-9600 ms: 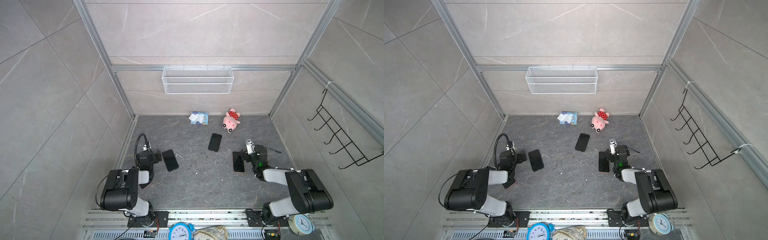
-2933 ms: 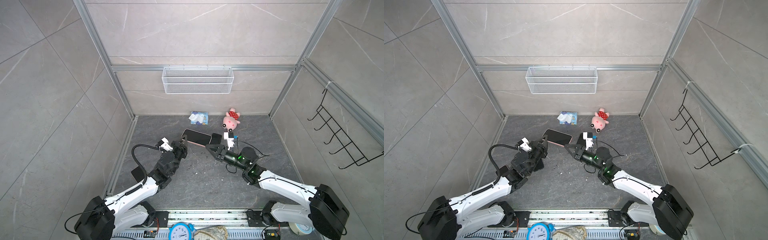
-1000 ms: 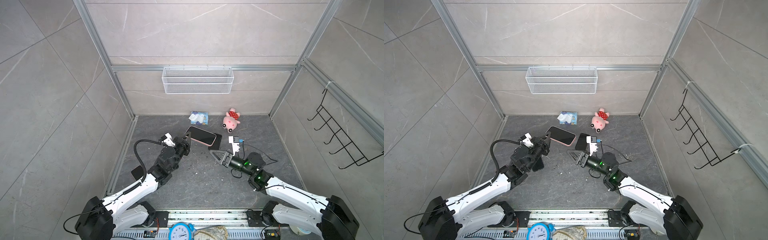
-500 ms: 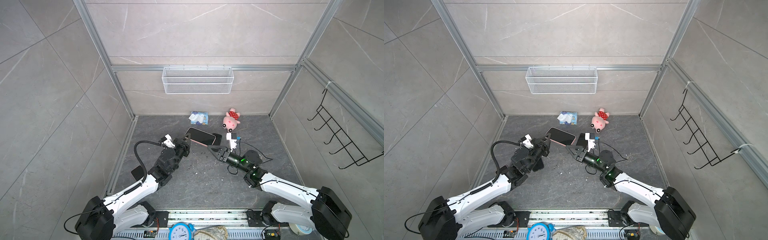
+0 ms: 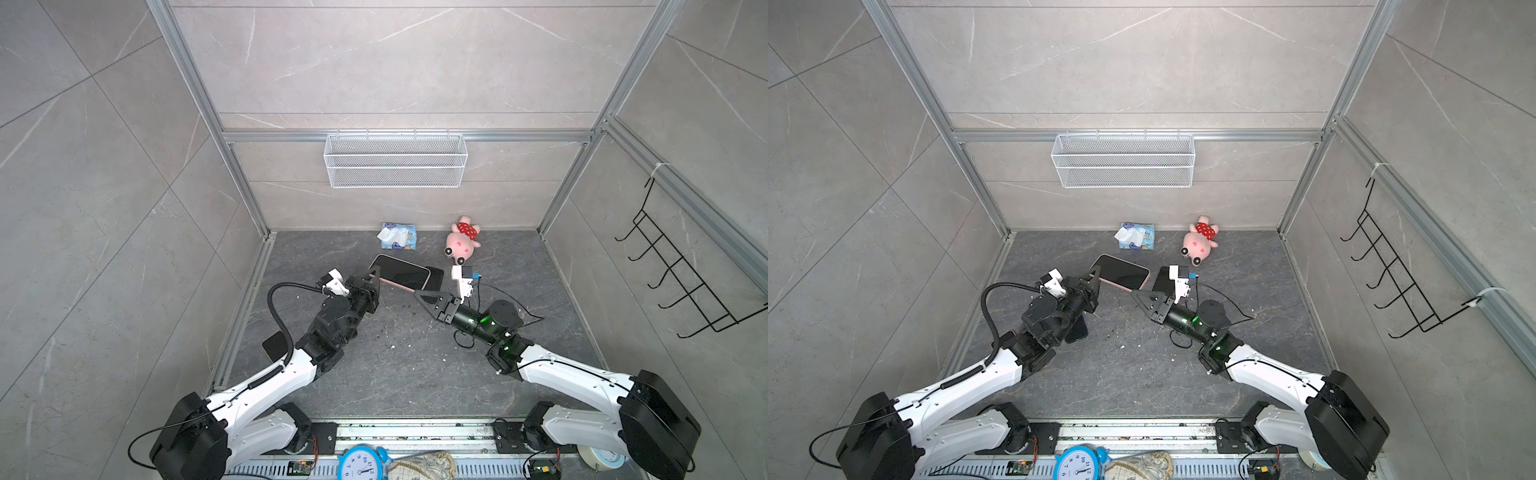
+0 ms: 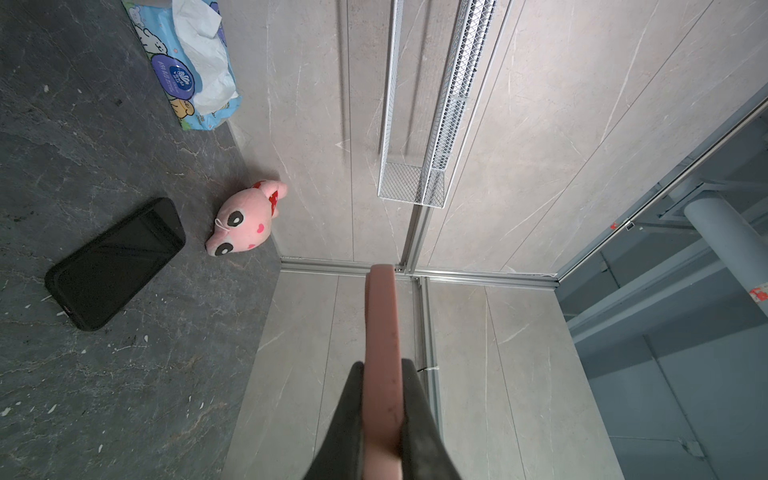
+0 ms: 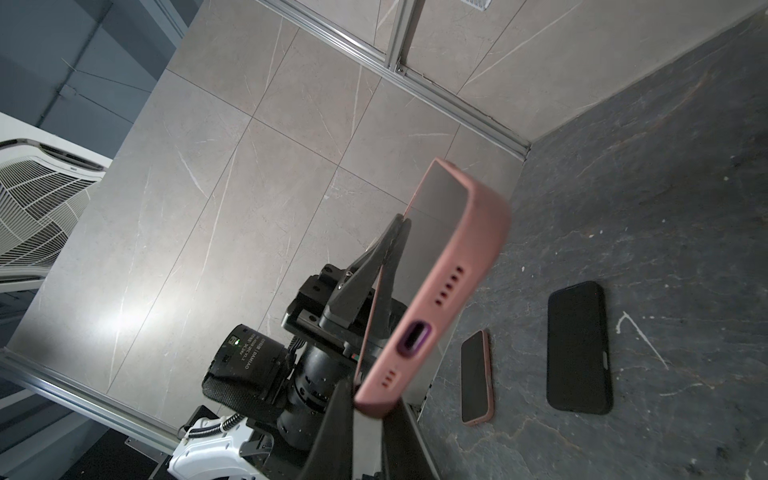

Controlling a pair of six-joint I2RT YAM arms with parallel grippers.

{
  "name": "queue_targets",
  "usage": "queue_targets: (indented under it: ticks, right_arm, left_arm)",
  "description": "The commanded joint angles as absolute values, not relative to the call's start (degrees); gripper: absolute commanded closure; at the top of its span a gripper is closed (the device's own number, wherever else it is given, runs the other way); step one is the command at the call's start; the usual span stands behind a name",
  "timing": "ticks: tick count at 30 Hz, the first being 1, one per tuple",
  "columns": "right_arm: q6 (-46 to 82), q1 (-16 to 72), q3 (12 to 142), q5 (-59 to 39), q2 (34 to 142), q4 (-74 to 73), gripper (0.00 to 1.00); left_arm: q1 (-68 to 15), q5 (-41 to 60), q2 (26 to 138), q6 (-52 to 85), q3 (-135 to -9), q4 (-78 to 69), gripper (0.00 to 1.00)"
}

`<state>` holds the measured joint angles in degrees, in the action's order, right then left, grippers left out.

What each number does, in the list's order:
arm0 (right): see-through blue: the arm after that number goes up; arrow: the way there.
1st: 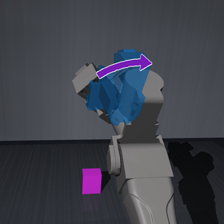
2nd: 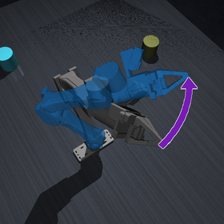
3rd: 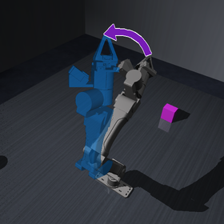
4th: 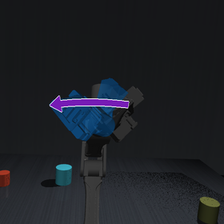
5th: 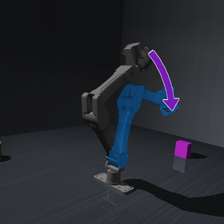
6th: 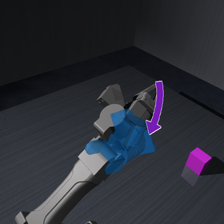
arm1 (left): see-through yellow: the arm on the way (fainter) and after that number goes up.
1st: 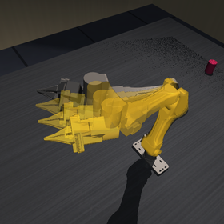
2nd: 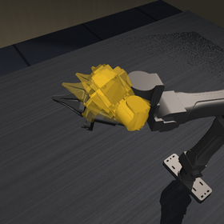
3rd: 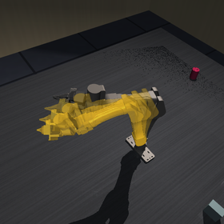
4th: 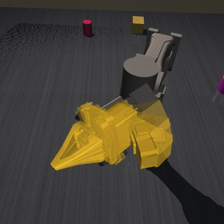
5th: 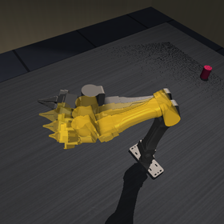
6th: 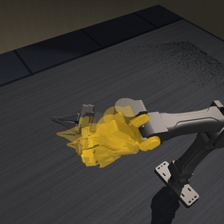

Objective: Take the phone out of the phone case

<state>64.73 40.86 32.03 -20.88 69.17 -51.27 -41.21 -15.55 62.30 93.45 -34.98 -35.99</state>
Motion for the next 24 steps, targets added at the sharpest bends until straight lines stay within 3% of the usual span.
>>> queue_targets:
  ticks: [1, 12, 24]
  right_arm:
    - [58.3, 40.87, 33.24, -21.02, 69.79, -48.73, 1.0]
    - [41.09, 40.84, 36.95, -16.13, 67.88, -33.4, 1.0]
    - [34.28, 40.71, 38.18, -10.88, 69.39, -32.7, 1.0]
  left_arm:
    - [-41.26, -15.83, 61.69, 93.26, -36.95, -40.85, 1.0]
    - [-41.48, -13.18, 61.87, 93.85, -39.35, -39.48, 1.0]
    - [-42.71, -13.27, 62.47, 92.38, -41.53, -40.08, 1.0]
